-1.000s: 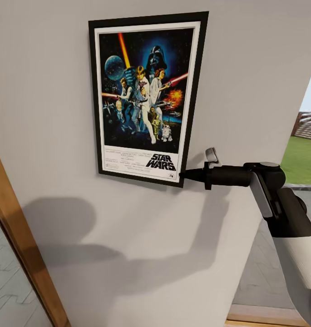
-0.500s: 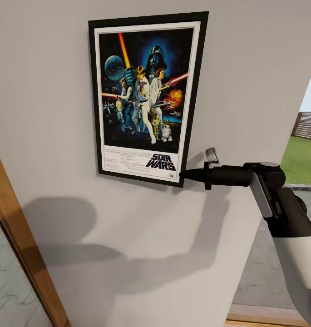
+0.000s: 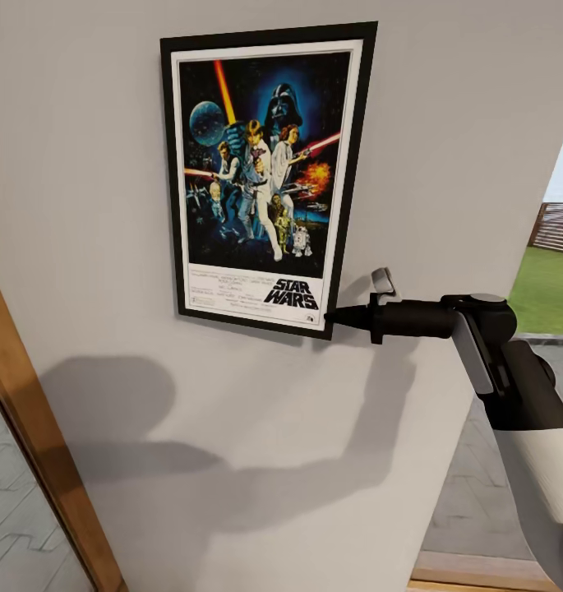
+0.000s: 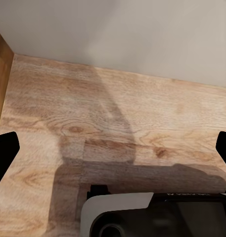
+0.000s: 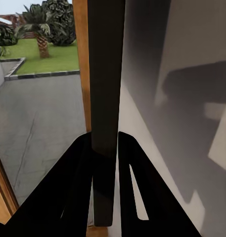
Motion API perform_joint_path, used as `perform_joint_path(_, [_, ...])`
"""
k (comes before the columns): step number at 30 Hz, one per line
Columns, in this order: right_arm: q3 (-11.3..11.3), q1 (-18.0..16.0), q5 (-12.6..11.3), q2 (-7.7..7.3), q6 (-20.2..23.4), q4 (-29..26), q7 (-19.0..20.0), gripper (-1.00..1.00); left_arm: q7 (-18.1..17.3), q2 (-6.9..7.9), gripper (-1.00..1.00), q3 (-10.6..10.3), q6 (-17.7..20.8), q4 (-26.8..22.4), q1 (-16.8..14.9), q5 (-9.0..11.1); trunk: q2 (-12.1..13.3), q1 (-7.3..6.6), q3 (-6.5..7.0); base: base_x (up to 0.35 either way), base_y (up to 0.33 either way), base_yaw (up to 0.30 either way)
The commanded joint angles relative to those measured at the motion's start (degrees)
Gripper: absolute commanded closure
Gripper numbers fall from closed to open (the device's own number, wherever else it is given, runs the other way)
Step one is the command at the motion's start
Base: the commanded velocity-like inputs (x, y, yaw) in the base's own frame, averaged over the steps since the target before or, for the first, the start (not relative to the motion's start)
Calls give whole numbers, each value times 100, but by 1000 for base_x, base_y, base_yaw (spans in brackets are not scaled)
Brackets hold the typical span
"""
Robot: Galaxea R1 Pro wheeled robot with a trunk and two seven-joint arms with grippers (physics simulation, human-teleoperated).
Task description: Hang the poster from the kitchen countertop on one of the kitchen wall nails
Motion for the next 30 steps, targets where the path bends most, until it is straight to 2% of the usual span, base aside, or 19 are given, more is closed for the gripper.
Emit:
perform_joint_path(1, [8, -2, -39, -5, 47, 1, -5, 100, -37, -1, -100, 15, 6, -3, 3, 39, -3, 2, -1, 0, 0, 0])
perform_joint_path(30, [8, 37, -39, -5, 37, -18, -5, 100, -36, -1, -100, 15, 6, -3, 3, 39, -3, 2, -1, 0, 0, 0])
